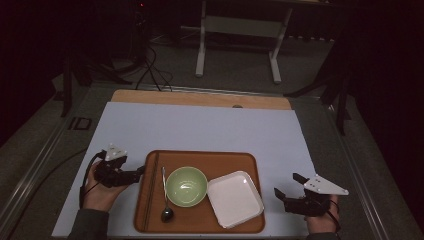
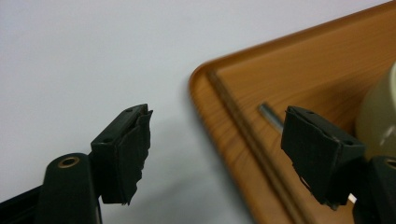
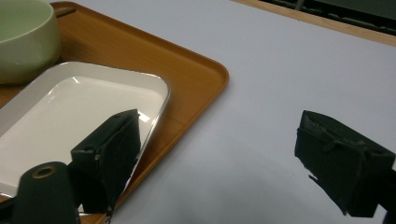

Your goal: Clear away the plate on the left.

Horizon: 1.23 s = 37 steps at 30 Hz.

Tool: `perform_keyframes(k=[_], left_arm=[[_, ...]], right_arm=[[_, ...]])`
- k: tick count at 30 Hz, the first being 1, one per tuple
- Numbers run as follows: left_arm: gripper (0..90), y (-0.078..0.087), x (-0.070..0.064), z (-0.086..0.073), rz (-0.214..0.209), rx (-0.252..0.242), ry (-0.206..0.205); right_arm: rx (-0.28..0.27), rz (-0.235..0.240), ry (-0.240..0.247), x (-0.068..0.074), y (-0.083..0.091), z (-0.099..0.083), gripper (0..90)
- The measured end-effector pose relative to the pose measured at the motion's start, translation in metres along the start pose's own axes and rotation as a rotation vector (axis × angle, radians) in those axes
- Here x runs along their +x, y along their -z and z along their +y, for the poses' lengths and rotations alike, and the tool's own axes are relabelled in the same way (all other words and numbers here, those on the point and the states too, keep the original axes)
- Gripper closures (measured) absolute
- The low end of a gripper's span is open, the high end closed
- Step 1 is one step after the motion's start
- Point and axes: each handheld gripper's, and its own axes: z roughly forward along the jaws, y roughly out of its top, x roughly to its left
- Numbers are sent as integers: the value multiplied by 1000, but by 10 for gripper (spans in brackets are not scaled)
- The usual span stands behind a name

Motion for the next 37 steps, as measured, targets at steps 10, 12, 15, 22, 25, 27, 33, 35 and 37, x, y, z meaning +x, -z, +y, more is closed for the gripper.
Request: perform_keyframes(k=[10, 12, 15, 22, 25, 27, 33, 35, 37], left_arm=[[199, 24, 7, -22, 59, -43, 0], [201, 31, 8, -28, 57, -59, 6], [202, 37, 8, -34, 62, -68, 8], [207, 49, 10, -45, 83, -88, 20], [205, 53, 12, -49, 84, -97, 36], [206, 56, 12, -51, 83, -106, 47], [206, 58, 16, -54, 70, -125, 79], [206, 57, 17, -55, 69, -125, 90], [206, 56, 20, -55, 76, -123, 100]], right_arm=[[-4, 0, -2, 0, 1, 0, 136], [-4, 1, -2, 0, 1, 0, 136], [-6, 1, -3, 0, 1, 0, 136], [-18, -2, -5, 0, 2, 1, 134], [-27, -8, -11, -1, 4, 1, 134], [-31, -11, -16, -2, 5, 1, 134], [-43, -17, -14, -2, 6, 1, 134], [-43, -17, -14, -2, 6, 1, 134], [-42, -15, -15, -3, 5, 1, 134]])
